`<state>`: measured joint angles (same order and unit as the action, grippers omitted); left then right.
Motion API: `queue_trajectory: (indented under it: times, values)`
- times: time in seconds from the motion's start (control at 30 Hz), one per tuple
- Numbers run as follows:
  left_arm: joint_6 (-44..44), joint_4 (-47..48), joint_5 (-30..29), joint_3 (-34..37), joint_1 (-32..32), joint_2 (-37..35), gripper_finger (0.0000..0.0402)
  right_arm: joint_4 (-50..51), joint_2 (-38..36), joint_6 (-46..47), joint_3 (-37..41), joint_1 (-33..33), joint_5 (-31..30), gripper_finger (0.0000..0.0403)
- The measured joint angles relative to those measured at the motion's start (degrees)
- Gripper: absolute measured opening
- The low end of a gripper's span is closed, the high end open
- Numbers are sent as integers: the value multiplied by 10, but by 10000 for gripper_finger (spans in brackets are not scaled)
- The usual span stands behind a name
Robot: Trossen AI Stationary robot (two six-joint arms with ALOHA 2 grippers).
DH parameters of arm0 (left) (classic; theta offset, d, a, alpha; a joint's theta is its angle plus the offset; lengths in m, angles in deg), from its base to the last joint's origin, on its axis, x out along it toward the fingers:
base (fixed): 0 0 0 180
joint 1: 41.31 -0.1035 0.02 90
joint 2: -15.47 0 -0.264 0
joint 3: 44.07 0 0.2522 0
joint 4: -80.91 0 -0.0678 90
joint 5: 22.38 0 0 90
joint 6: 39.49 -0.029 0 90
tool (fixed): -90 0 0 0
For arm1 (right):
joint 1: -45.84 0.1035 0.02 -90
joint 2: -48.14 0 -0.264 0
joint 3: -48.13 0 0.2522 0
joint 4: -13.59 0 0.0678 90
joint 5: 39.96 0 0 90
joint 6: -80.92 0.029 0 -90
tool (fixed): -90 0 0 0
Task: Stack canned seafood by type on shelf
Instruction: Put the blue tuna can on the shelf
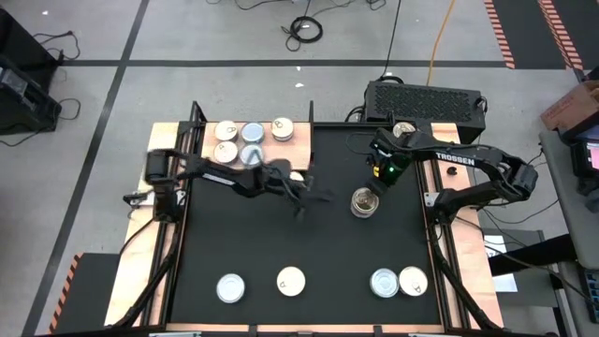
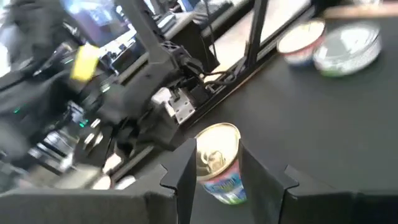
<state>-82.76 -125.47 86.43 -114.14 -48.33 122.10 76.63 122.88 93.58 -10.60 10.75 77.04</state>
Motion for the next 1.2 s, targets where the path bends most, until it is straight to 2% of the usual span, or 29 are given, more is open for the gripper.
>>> queue_trajectory:
  times: [0.13,0.2,0.37,0.53,0.83,1.0,1.1,1.2]
  values:
    - [-76,18,-15,-94,22,83,121,1,0,4,0,0,-3,0]
    - [-98,57,-16,-146,28,118,121,1,0,4,0,0,-4,0]
    - [-143,196,-45,-261,40,190,121,1,0,4,0,0,-4,0]
    - [-145,234,-89,-333,42,243,121,2,0,4,0,0,-4,0]
    - [-172,258,-147,-343,43,257,121,0,0,16,0,-1,-9,0]
    - [-171,259,-155,-343,43,257,120,-1,0,17,0,-1,-9,0]
    - [-171,260,-164,-343,48,257,106,-1,0,20,0,-1,-8,0]
    - [-175,259,-183,-343,54,256,73,-1,0,23,0,-1,-7,0]
